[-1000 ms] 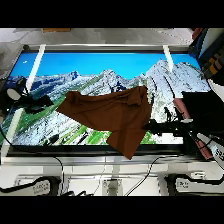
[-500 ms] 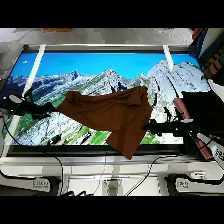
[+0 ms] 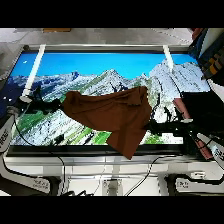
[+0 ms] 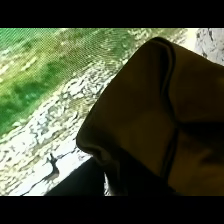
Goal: Fold the clothes and pants, and hang the long-sleeved shirts on hangers.
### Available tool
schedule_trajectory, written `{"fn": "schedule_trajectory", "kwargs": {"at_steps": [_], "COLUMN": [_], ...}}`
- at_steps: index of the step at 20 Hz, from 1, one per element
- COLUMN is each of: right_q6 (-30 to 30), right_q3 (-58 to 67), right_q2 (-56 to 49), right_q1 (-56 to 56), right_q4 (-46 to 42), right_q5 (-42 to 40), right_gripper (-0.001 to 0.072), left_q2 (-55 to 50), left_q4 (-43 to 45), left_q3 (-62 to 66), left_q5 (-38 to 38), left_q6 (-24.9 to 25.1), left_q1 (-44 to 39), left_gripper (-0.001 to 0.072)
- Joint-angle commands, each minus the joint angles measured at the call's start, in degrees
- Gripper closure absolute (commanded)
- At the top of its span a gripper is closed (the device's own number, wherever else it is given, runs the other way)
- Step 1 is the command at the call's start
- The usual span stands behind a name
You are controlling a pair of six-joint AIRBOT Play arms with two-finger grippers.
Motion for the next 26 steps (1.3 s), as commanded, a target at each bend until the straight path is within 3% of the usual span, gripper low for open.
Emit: {"fn": "schedule_trajectory", "kwargs": {"at_steps": [1,6,9,12,19,22,26], "right_q6": [0.0,0.0,0.1,0.8,5.0,9.4,12.6], "right_q3": [0.0,5.2,11.9,20.0,43.7,51.2,55.3], "right_q2": [0.0,3.0,9.1,18.3,40.3,47.3,53.0], "right_q1": [0.0,0.0,0.0,0.0,-0.1,-0.1,-0.1], "right_q4": [0.0,-5.3,-6.7,-6.7,-12.0,-19.0,-24.5], "right_q5": [0.3,7.7,13.4,16.4,9.7,5.6,1.0], "right_gripper": [0.0697,0.0698,0.0699,0.0699,0.0698,0.0698,0.0699], "left_q2": [-0.4,5.7,17.2,33.5,69.1,79.1,86.2], "left_q4": [-1.2,-0.9,-0.6,-0.7,-0.6,-0.6,-0.6], "left_q3": [0.0,0.0,0.0,0.0,0.0,0.0,0.0], "left_q5": [4.9,3.7,2.2,2.1,14.0,20.0,22.2], "left_q6": [0.8,1.2,5.4,6.4,10.1,10.1,10.1], "left_q1": [-2.5,-2.2,-1.2,0.1,0.3,0.3,0.3], "left_gripper": [0.0688,0.0689,0.0689,0.0688,0.0688,0.0688,0.0689]}}
